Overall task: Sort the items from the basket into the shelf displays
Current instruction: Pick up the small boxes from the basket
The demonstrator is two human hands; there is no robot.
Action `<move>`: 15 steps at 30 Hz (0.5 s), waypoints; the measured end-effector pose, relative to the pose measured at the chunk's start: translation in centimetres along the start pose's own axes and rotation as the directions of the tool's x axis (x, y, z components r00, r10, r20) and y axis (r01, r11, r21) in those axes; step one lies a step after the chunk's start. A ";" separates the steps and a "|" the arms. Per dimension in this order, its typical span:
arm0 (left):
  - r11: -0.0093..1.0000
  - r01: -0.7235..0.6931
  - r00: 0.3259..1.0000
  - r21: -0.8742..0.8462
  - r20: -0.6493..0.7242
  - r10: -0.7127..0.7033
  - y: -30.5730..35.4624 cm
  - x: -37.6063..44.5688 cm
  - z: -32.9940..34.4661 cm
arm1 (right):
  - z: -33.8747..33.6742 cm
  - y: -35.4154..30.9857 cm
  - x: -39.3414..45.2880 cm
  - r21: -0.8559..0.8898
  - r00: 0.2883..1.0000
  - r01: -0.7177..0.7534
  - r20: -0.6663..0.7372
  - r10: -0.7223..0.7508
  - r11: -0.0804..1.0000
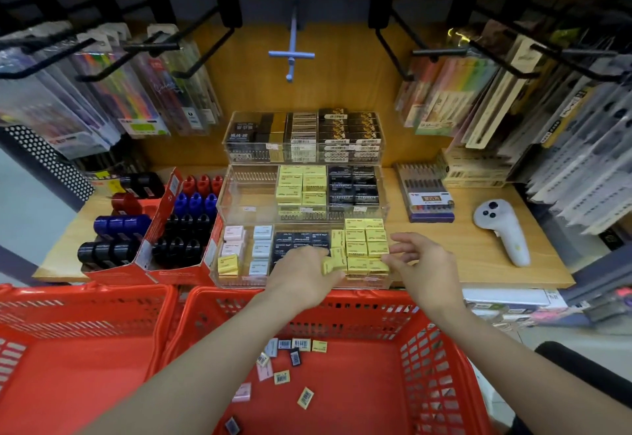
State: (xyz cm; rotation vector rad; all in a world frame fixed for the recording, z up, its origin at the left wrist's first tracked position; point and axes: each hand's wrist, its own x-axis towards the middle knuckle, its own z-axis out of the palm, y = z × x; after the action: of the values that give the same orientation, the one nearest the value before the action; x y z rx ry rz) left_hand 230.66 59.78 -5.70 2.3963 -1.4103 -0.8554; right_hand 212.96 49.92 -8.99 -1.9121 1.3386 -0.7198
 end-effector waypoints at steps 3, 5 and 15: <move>0.999 0.002 1.000 0.034 -0.015 -0.001 0.5 0.4 0.2 | 0.2 -0.3 0.1 0.000 1.000 -0.003 0.000 0.003 1.000; 0.999 0.000 1.000 0.054 -0.030 0.002 0.7 0.7 0.3 | 0.1 -0.5 0.1 -0.012 1.000 -0.003 -0.001 0.003 1.000; 0.990 -0.014 0.997 -0.143 -0.080 0.002 0.3 0.0 0.2 | -0.6 -1.5 -0.3 -0.135 0.999 0.040 0.031 -0.036 0.990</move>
State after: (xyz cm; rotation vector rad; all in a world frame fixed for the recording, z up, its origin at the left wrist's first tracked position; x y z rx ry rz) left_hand 230.36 59.64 -5.76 2.2893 -1.2825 -0.8209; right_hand 213.28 50.39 -7.46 -2.0519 1.3674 -0.6324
